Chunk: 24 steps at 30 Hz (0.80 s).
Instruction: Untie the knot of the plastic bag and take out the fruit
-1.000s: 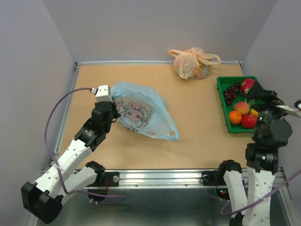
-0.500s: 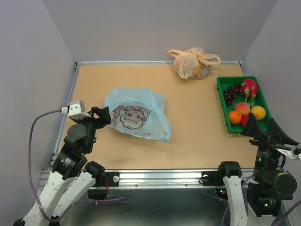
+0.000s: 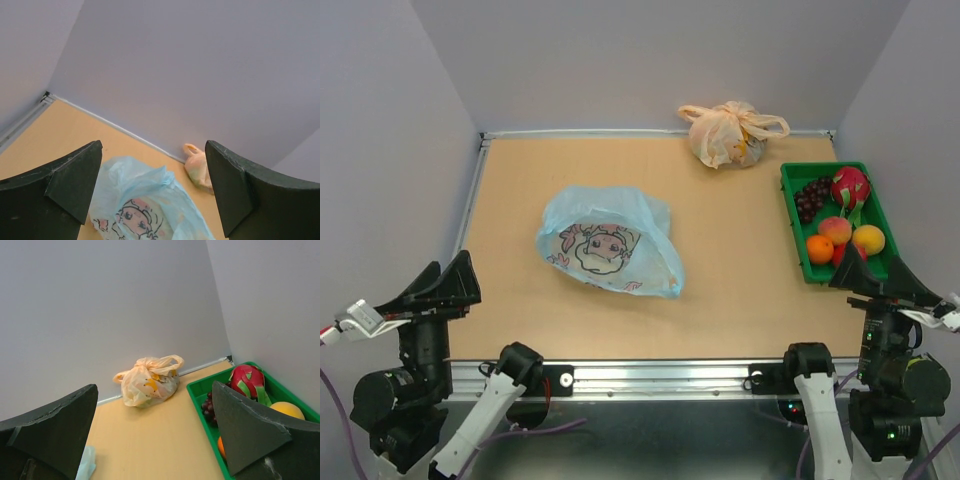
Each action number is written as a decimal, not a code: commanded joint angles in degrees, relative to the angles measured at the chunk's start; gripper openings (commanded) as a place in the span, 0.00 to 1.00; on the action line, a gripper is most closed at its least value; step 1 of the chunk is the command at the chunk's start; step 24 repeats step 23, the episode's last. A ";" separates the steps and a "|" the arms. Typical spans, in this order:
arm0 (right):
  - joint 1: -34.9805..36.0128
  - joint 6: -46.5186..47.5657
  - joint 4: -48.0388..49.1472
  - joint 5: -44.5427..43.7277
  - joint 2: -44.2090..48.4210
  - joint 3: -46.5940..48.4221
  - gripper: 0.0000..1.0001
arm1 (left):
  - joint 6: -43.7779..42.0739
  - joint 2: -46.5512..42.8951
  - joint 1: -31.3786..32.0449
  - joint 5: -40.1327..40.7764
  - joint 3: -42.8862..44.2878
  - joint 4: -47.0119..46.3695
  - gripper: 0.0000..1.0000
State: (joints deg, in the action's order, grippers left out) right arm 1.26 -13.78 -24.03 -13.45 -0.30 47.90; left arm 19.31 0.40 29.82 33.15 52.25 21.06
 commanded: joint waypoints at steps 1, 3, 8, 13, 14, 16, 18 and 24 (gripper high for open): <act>0.85 2.53 0.13 -0.17 0.12 -0.44 1.00 | -2.00 -5.06 -0.20 4.29 -1.01 2.32 0.95; 0.94 2.62 0.21 -0.43 0.12 -0.70 1.00 | -1.74 -6.11 -0.20 5.34 -1.54 2.58 0.95; 1.12 2.62 0.83 -0.17 0.12 -1.84 1.00 | -1.56 -6.56 -0.20 6.14 -2.06 2.50 0.95; 1.29 3.06 1.27 -0.78 0.12 -2.02 1.00 | -1.73 -6.29 -0.20 6.49 -2.06 1.09 0.95; 1.29 3.32 1.27 -1.05 0.12 -2.02 1.00 | -1.99 -6.29 -0.20 6.58 -2.15 0.48 0.95; 1.47 3.76 1.27 -1.57 0.12 -1.93 1.00 | -2.08 -6.38 -0.20 6.93 -2.24 -0.05 0.95; 1.64 3.94 1.27 -1.84 0.12 -1.67 1.00 | -2.17 -6.38 -0.20 7.28 -2.59 -0.49 0.95; 1.91 4.29 1.27 -2.10 0.12 -1.58 1.00 | -2.17 -6.38 -0.20 7.55 -2.85 -1.28 0.95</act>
